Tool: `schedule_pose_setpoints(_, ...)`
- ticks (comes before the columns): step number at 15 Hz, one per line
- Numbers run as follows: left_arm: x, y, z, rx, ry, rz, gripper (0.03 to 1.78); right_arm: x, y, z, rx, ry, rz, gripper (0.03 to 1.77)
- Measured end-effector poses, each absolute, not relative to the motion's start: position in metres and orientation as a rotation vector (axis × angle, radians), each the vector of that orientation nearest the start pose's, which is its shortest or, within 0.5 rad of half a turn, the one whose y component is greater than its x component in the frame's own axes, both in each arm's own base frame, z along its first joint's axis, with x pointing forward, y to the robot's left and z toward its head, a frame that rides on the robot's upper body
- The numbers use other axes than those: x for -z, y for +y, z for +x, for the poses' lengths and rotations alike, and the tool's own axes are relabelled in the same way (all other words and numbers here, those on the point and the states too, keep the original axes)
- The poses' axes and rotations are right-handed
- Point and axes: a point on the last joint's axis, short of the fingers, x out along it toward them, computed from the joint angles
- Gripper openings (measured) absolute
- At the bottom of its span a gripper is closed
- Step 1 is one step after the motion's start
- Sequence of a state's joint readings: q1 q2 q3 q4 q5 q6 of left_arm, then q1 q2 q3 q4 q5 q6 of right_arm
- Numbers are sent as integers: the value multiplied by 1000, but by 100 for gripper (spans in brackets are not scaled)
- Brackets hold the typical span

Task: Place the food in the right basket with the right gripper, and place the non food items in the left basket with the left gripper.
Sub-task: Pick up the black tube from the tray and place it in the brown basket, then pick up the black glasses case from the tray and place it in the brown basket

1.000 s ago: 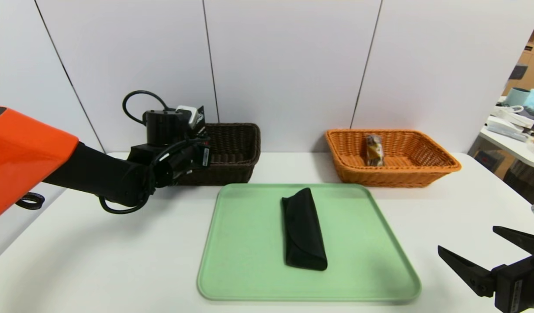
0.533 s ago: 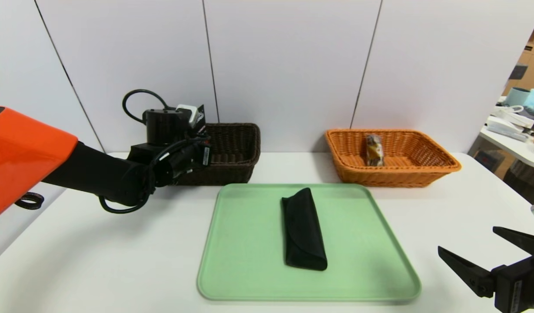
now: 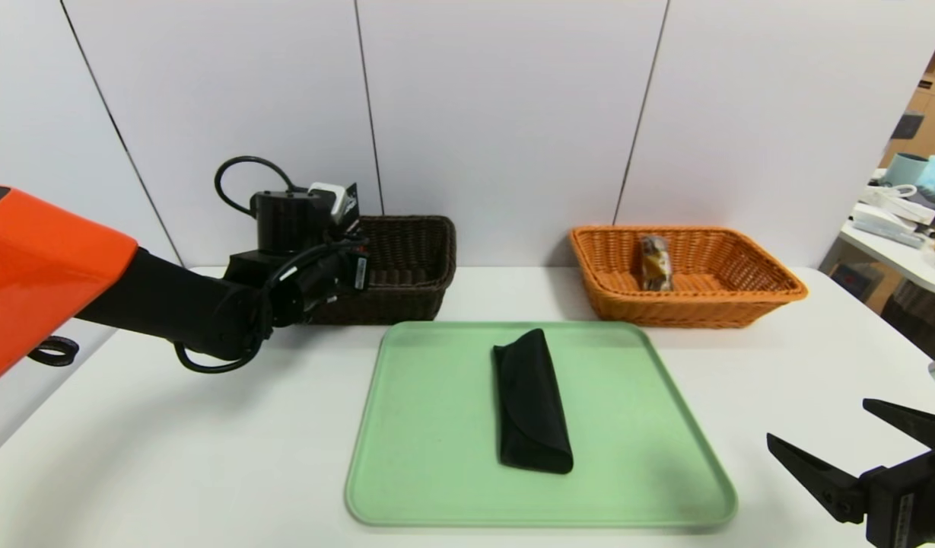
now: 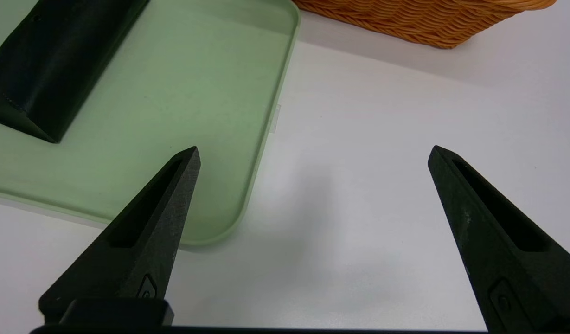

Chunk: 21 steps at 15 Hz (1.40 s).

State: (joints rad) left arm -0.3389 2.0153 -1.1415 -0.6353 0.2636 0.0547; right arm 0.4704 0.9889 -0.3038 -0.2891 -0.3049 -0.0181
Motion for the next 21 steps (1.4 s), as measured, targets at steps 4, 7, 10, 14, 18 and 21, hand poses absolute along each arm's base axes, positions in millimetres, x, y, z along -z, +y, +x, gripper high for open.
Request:
schedule_pose_setpoints(4,-161,-127,377,82,221,124,117,-159,45,103,-168,366,-168,169)
schedule_pose_setpoints(7,-162,-127,377,82,220,125,134,-159,45,103,-168,366,-169,169)
schedule_pose_setpoints(10,-162,-126,374,88,226,125,145,-160,45,103,-167,366,-169,169)
schedule_pose_setpoints(14,-168,-133,355,126,232,131,155,-159,45,103,-167,368,-170,169)
schedule_pose_setpoints(18,-182,-152,319,215,231,137,162,-159,46,104,-168,371,-171,169)
schedule_pose_setpoints(21,-195,-167,287,285,268,124,164,-158,46,105,-170,373,-172,169)
